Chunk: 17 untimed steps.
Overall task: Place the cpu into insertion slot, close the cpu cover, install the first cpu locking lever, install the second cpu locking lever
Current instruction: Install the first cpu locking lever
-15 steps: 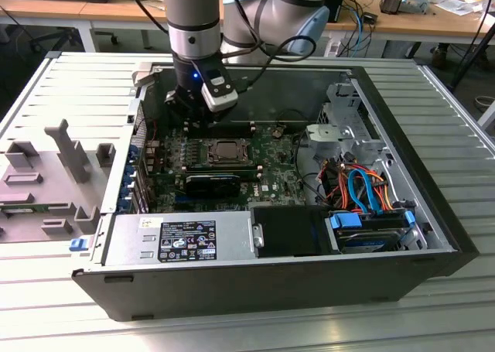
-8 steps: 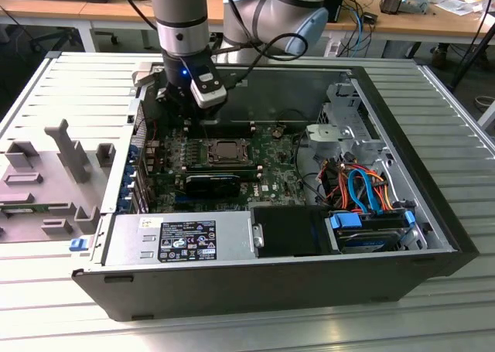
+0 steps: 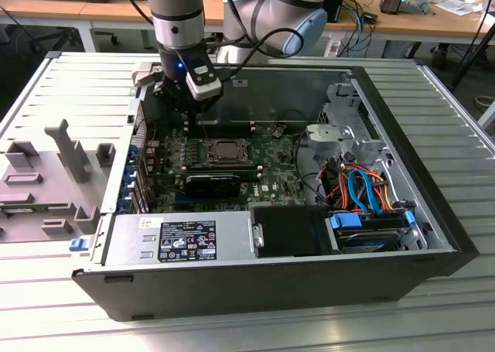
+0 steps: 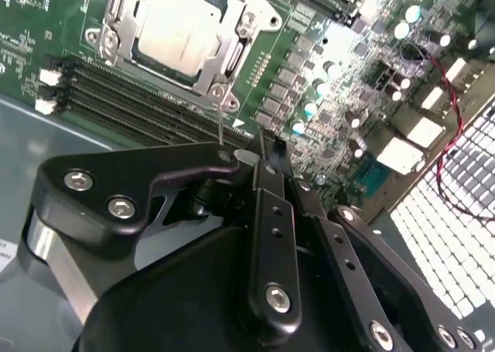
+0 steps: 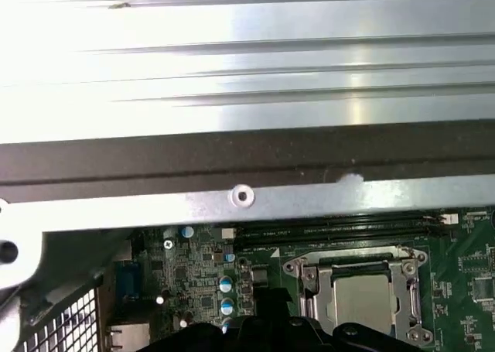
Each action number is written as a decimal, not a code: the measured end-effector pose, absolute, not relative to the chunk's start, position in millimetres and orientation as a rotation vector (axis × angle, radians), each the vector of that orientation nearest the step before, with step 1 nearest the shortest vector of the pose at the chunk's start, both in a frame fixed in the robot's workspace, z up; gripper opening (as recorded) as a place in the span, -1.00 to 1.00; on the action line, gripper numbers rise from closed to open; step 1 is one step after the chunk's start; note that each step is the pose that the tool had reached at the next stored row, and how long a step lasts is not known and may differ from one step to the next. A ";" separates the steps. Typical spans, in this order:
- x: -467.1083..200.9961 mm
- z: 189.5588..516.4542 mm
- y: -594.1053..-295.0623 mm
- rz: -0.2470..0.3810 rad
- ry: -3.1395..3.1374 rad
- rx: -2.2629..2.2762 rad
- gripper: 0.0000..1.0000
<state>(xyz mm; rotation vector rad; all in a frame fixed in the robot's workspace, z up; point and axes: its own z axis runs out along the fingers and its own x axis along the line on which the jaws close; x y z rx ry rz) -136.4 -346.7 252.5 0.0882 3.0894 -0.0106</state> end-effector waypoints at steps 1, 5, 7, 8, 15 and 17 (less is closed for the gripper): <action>-136.4 252.6 -345.3 -0.011 3.089 0.088 -0.79; -135.6 252.5 -338.9 -0.011 3.089 0.088 -0.79; -133.1 252.5 -337.5 -0.011 3.091 0.086 -0.79; -131.4 252.5 -337.3 -0.011 3.092 0.085 -0.79; -117.0 252.6 -337.4 -0.011 3.105 0.080 -0.79; -111.1 252.5 -337.4 -0.011 3.110 0.080 -0.79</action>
